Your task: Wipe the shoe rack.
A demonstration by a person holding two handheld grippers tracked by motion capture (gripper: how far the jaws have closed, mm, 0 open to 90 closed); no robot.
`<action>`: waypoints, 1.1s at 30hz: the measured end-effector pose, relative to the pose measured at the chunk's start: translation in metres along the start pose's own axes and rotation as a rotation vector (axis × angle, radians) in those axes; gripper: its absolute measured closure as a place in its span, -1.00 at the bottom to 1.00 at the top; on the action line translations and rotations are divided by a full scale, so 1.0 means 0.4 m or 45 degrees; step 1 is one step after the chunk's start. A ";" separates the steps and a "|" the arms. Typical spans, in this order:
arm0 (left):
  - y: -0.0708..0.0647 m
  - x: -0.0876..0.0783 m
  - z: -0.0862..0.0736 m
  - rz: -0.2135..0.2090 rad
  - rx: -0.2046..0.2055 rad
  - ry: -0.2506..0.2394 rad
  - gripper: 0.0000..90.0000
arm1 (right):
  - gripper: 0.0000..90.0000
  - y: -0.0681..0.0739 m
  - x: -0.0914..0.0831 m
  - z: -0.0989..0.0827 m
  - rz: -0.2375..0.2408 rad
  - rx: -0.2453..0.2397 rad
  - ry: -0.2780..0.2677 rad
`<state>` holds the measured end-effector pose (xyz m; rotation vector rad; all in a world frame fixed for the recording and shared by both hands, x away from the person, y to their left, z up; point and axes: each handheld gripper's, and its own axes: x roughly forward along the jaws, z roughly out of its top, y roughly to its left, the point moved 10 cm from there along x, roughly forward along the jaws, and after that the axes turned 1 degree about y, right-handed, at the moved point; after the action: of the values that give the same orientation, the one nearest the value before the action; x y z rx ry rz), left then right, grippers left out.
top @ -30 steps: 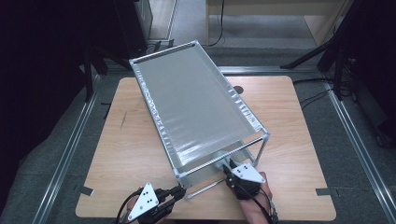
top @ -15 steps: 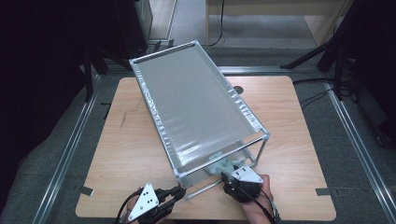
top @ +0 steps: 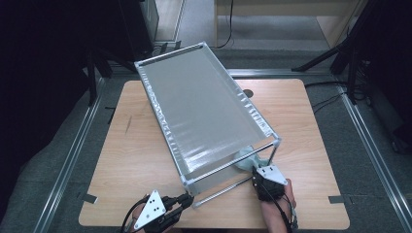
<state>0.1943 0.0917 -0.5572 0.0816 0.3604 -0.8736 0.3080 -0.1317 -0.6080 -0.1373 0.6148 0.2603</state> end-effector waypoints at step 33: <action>0.001 0.001 -0.003 -0.003 0.002 0.007 0.81 | 0.83 0.051 -0.010 -0.004 0.092 -0.039 0.048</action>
<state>0.1945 0.0918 -0.5584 0.0855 0.3652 -0.8762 0.2982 -0.1135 -0.6080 -0.1499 0.6541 0.3379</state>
